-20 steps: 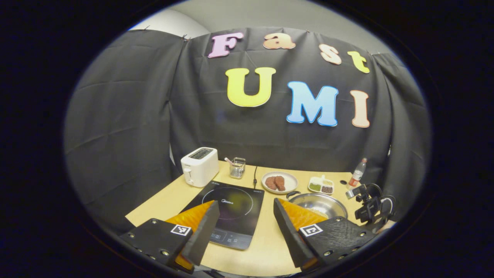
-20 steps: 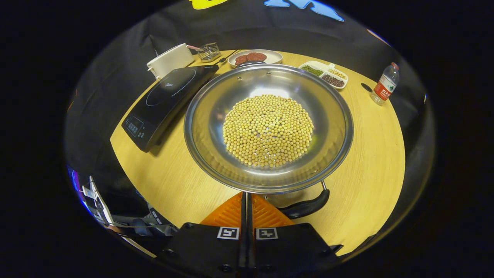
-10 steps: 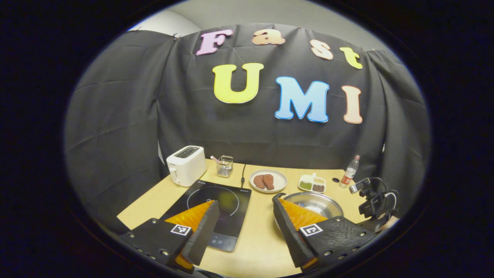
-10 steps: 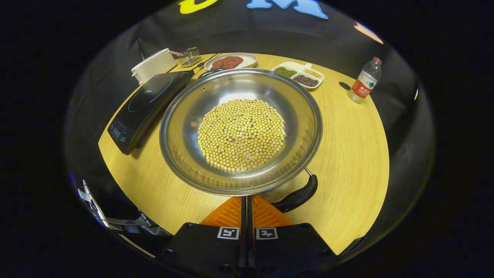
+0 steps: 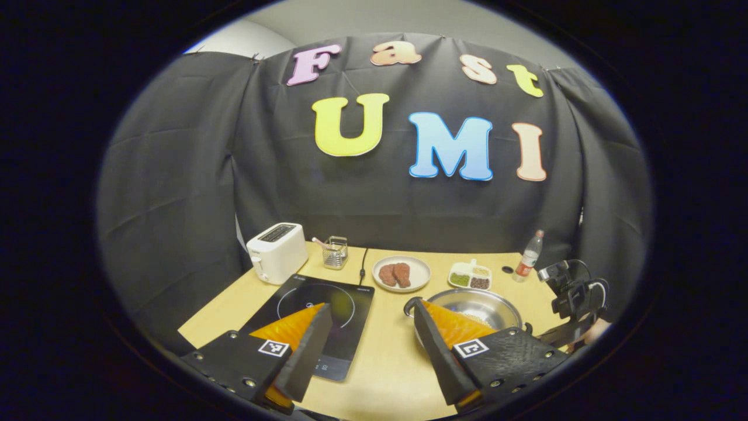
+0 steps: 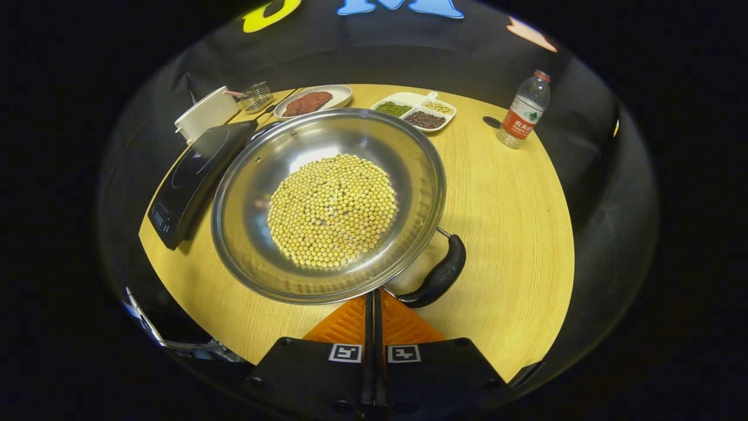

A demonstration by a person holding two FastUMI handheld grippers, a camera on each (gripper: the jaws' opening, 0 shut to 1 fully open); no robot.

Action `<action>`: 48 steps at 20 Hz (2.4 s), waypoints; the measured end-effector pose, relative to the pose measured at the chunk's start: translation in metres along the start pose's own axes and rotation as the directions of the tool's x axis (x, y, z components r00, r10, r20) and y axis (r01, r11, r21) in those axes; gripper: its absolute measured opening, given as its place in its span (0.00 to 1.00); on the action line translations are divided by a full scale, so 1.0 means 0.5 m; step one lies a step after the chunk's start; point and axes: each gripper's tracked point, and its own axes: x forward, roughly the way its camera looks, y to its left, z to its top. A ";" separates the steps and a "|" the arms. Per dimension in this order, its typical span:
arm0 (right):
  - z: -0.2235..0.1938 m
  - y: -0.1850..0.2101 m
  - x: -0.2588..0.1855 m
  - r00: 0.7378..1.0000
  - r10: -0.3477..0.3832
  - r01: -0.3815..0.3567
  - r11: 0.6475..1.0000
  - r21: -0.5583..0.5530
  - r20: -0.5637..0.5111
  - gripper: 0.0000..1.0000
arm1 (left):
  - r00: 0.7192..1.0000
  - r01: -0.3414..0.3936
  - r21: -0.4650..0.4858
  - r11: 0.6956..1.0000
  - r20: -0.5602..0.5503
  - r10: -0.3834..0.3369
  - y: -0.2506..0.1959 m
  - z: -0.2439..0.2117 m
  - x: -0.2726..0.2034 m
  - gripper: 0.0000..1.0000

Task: First push the handle of the pot to place it horizontally, then grasp the pot with both hands and set it on the induction cooktop.

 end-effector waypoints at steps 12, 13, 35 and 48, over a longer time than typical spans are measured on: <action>0.072 -0.105 0.026 0.997 0.017 -0.031 0.984 0.176 0.077 0.02 | 0.996 -0.056 -0.033 0.998 -0.071 0.054 -0.093 -0.028 0.011 0.86; 0.079 -0.110 0.028 0.996 0.018 -0.033 0.983 0.179 0.085 0.02 | 0.995 -0.064 -0.046 0.997 -0.081 0.061 -0.098 -0.033 0.013 0.86; 0.155 -0.138 -0.118 0.935 -0.254 0.146 0.912 0.384 0.248 0.98 | 0.936 0.281 -0.136 0.950 -0.179 -0.303 -0.009 -0.092 0.198 0.84; 0.225 -0.139 -0.061 0.946 -0.236 0.129 0.903 0.410 0.221 0.98 | 0.790 0.351 -0.305 0.885 -0.412 -0.455 -0.092 -0.247 0.392 0.87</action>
